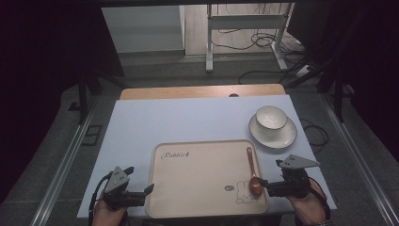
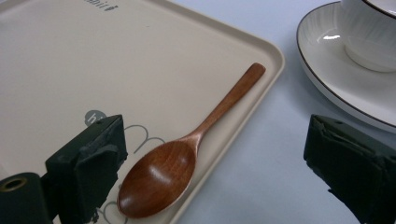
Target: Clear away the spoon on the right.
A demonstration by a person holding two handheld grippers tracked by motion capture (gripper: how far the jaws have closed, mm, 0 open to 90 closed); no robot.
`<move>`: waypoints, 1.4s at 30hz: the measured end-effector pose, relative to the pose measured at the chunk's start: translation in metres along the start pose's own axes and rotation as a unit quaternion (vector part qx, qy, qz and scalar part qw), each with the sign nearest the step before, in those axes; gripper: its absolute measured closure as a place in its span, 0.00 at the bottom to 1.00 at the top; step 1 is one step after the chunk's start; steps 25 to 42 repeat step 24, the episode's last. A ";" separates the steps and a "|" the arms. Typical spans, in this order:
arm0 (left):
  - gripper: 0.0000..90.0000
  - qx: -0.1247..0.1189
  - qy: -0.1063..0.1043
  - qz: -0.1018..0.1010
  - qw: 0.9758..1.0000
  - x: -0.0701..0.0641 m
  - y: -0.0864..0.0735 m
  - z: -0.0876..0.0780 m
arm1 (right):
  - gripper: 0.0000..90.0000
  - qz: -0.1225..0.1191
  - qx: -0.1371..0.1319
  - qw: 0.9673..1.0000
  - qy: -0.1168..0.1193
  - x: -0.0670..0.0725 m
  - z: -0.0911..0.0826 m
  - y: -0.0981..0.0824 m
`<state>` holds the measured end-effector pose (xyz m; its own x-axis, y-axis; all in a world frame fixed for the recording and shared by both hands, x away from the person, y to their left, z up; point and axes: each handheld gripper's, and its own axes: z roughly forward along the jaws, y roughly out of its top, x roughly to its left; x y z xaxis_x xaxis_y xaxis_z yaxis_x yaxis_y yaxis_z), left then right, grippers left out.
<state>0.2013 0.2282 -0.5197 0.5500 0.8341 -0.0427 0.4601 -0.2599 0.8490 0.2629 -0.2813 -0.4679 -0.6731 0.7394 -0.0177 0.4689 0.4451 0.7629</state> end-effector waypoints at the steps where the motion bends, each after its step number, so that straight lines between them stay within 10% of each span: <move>1: 0.04 0.000 0.000 0.000 1.000 0.000 0.000 0.000 | 0.06 0.001 -0.001 1.000 -0.002 0.000 -0.001 -0.001; 22: 0.04 0.001 0.000 0.003 1.000 -0.001 0.000 0.000 | 0.05 0.028 0.025 0.999 -0.018 -0.009 -0.011 -0.041; 42: 0.04 0.003 0.000 0.004 1.000 -0.001 0.000 0.001 | 0.05 0.031 0.024 0.999 -0.016 -0.010 -0.011 -0.040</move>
